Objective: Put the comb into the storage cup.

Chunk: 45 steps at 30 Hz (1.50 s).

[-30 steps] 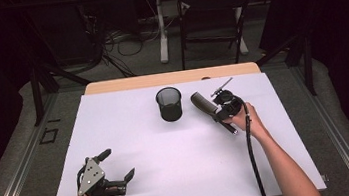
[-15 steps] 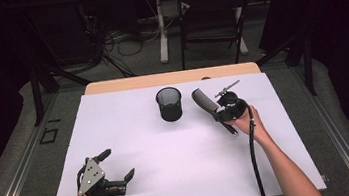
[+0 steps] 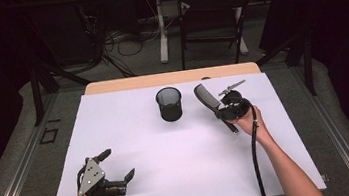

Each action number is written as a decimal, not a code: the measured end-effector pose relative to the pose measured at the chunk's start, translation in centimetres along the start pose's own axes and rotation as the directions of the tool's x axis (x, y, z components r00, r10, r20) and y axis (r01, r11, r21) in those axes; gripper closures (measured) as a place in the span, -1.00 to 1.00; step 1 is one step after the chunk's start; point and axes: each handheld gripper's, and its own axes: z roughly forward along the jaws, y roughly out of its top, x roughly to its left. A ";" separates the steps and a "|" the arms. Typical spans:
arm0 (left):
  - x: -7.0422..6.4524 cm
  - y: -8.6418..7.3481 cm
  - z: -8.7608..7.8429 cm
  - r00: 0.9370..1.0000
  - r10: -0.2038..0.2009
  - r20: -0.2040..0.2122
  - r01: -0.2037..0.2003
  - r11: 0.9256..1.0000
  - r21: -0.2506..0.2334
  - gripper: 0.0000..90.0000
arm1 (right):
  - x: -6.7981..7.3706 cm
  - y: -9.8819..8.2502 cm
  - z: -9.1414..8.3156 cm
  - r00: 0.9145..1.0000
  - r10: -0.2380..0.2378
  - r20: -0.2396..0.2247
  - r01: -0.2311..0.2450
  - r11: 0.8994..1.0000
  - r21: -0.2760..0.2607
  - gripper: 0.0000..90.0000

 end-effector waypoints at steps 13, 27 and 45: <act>0.1 0.0 0.1 1.000 -0.004 0.003 0.004 1.000 -0.003 -0.99 | 0.2 -0.1 -0.5 1.000 -0.011 -0.001 0.011 0.998 -0.067 0.62; 0.1 0.0 0.0 1.000 -0.003 0.003 0.003 1.000 -0.004 -0.99 | 0.4 0.0 -1.2 1.000 -0.007 -0.003 0.007 0.987 -0.161 0.62; 0.2 0.0 0.2 1.000 -0.004 0.001 0.004 1.000 0.000 -0.99 | 0.8 0.3 -1.6 0.999 -0.029 -0.019 0.025 0.976 -0.216 0.62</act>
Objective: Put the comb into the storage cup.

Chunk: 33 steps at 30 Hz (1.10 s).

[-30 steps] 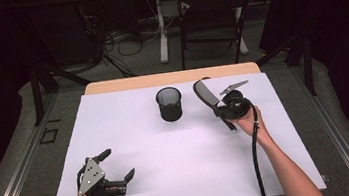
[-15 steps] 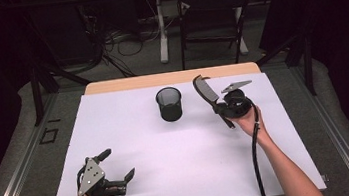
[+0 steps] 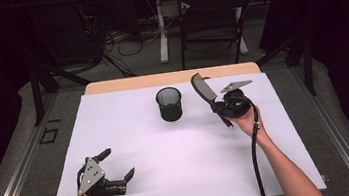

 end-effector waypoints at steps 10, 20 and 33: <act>0.1 0.0 0.1 1.000 -0.002 -0.001 0.002 1.000 -0.005 -0.99 | 0.3 0.1 -0.2 1.000 -0.005 -0.006 0.005 1.000 -0.028 0.62; 0.0 0.1 0.2 1.000 -0.005 0.004 0.005 1.000 -0.014 -0.99 | 0.5 0.3 -0.6 1.000 -0.004 -0.017 0.003 0.998 -0.057 0.62; 0.0 0.0 -0.2 1.000 -0.011 -0.007 0.011 1.000 -0.019 -0.99 | 1.3 0.9 -0.6 0.999 -0.024 -0.036 0.021 0.996 -0.083 0.62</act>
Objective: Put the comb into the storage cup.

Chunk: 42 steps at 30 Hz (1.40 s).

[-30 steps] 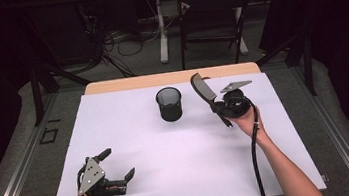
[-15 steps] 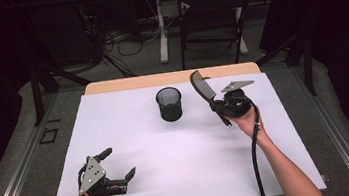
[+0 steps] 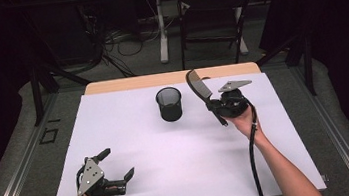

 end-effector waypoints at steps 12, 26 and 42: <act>-0.1 0.0 -0.1 1.000 0.004 -0.001 -0.004 1.000 0.001 -0.99 | 0.6 0.6 -0.2 1.000 0.000 -0.006 0.000 1.000 -0.029 0.62; 0.0 0.0 -0.1 1.000 0.001 -0.008 -0.001 1.000 -0.003 -0.99 | 1.3 1.4 0.3 1.000 0.001 -0.024 -0.002 0.998 -0.061 0.62; 0.1 0.0 -0.1 1.000 0.003 -0.011 -0.003 1.000 0.004 -0.99 | 1.4 2.4 0.4 1.000 -0.001 -0.016 -0.001 0.995 -0.101 0.62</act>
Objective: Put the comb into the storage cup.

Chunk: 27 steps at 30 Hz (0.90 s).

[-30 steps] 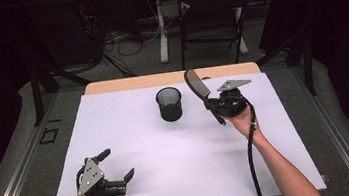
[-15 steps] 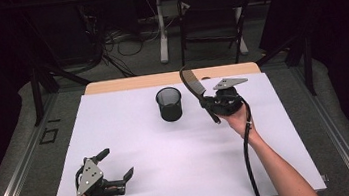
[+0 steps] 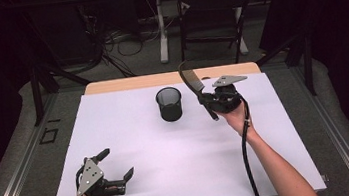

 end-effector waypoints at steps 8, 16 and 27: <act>0.0 0.0 0.2 1.000 -0.004 -0.001 0.004 1.000 0.002 -0.99 | -0.1 0.6 0.3 1.000 0.003 0.007 -0.003 1.000 -0.021 0.62; 0.1 0.0 0.1 1.000 -0.003 -0.001 0.003 1.000 -0.003 -0.99 | 0.2 0.9 0.7 1.000 -0.007 0.005 0.007 1.000 -0.023 0.62; 0.0 0.0 0.1 1.000 -0.005 0.001 0.005 1.000 0.000 -0.99 | 0.2 1.5 1.1 1.000 -0.013 0.007 0.014 0.999 -0.033 0.62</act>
